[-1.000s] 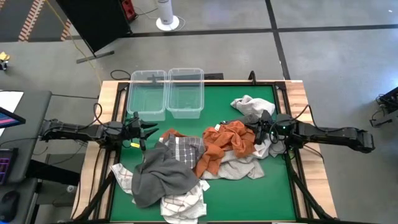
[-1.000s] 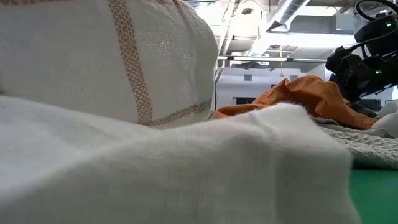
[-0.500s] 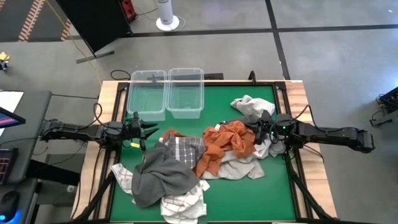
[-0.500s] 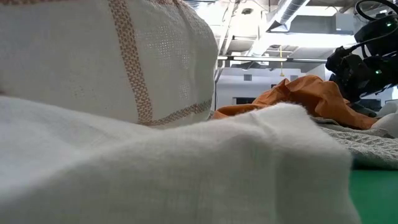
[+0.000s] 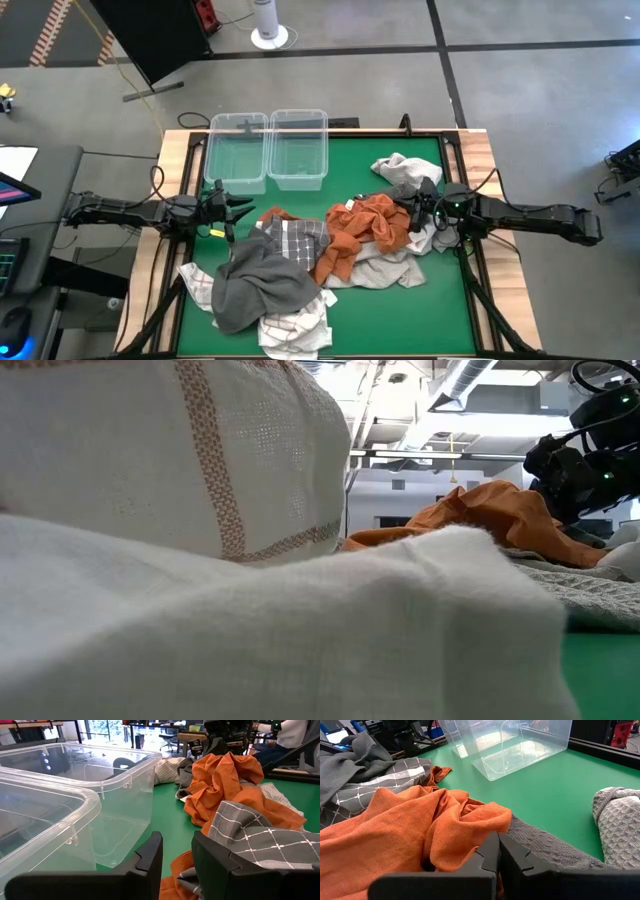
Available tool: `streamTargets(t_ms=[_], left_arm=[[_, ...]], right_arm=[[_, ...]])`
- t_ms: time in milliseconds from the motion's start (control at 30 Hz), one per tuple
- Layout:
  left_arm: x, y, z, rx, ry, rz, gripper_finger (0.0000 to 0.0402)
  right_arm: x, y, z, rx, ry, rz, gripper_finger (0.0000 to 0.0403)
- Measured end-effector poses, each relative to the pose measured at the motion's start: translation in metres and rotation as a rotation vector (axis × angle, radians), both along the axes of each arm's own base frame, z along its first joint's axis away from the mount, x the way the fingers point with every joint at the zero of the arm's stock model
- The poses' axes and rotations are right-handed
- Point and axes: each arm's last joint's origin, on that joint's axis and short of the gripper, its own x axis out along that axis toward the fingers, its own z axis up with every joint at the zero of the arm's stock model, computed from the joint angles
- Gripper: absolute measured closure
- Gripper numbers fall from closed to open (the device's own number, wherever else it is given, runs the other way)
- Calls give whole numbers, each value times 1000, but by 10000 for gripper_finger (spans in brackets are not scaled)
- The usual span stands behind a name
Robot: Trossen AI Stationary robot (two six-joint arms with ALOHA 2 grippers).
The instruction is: Sort towels by color in basket
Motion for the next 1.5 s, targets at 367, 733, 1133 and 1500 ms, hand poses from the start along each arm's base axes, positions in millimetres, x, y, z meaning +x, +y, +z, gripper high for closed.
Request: streamTargets(t_ms=[367, 733, 1133, 1500], left_arm=[[0, 0, 0, -24, -10, 3, 306], [0, 0, 0, -86, -35, 18, 306], [0, 0, 2, -264, -124, 31, 306], [1, -4, 6, -244, -85, -114, 306]], right_arm=[[0, 0, 0, 0, 0, 0, 371], [0, 0, 0, 0, 0, 0, 371], [0, 0, 0, 0, -1, 0, 371], [1, 0, 3, 95, -62, -35, 371]])
